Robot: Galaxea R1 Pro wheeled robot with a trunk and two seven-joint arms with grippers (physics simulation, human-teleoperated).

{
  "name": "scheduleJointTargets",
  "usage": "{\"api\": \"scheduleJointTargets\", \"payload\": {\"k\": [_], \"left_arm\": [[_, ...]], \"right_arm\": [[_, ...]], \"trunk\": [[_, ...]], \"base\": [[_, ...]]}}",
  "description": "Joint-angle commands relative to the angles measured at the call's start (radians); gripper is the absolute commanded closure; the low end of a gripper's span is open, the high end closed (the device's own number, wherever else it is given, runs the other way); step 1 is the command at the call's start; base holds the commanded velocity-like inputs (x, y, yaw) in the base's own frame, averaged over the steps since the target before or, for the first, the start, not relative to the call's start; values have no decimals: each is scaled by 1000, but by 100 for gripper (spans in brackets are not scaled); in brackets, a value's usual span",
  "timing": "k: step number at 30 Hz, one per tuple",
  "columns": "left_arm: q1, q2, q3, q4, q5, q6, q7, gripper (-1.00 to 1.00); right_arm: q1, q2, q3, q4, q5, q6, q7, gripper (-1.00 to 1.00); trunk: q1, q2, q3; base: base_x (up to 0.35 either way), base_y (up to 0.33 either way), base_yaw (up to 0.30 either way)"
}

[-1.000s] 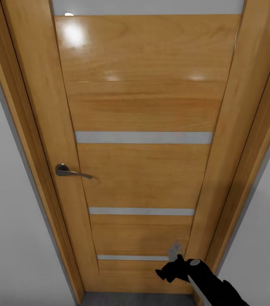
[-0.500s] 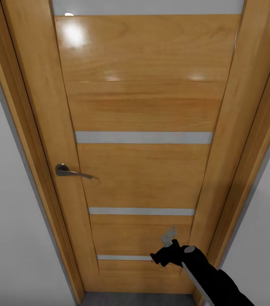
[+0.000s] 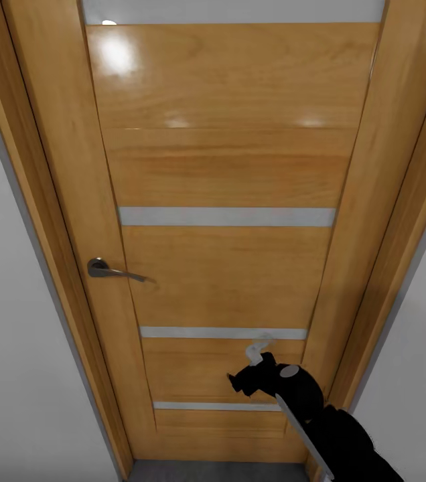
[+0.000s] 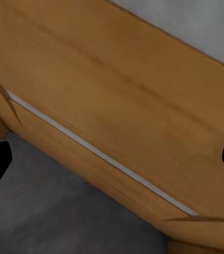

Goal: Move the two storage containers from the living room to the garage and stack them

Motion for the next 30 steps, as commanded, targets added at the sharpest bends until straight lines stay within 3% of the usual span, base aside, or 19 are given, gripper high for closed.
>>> {"api": "scheduleJointTargets", "payload": {"k": [1,5,9,20,27,30], "left_arm": [[0,0,0,0,7,-1,0,-100],[0,0,0,0,7,-1,0,-100],[0,0,0,0,7,-1,0,-100],[0,0,0,0,7,-1,0,-100],[0,0,0,0,7,-1,0,-100],[0,0,0,0,7,-1,0,-100]], "right_arm": [[-1,15,1,-6,22,12,-2,-100],[-1,52,1,-20,80,25,-2,-100],[-21,72,1,-32,93,55,-2,-100],[-135,76,-8,-16,89,68,-3,-100],[-152,78,-12,-8,89,69,-10,-100],[-189,79,-13,63,88,67,-26,-100]], "trunk": [[0,-1,-1],[0,-1,-1],[0,-1,-1],[0,-1,-1],[0,-1,-1],[0,-1,-1]], "base": [[0,0,0],[0,0,0],[0,0,0],[0,0,0],[0,0,0],[0,0,0]]}}
